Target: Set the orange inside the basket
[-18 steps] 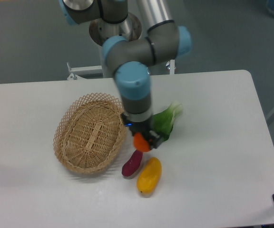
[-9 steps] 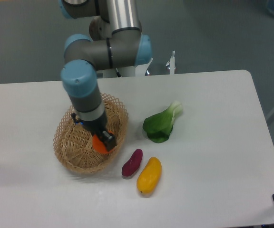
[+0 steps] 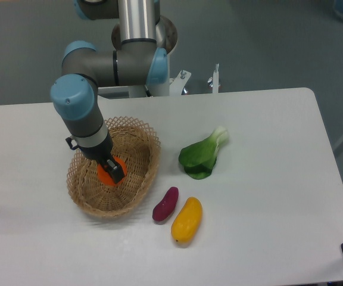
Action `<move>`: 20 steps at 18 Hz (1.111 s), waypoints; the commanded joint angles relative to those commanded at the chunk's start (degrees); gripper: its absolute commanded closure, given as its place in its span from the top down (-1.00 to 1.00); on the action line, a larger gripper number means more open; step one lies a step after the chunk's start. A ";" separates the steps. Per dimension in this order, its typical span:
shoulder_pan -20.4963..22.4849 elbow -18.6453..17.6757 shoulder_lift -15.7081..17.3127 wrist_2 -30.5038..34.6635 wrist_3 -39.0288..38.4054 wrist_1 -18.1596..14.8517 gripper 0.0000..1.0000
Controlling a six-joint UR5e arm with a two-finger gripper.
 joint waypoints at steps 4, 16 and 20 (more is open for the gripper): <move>-1.14 -1.22 -0.09 0.00 -0.18 0.00 1.00; 1.66 -2.02 0.61 0.26 -8.61 6.86 1.00; 7.54 -1.14 2.02 1.49 -8.09 6.68 1.00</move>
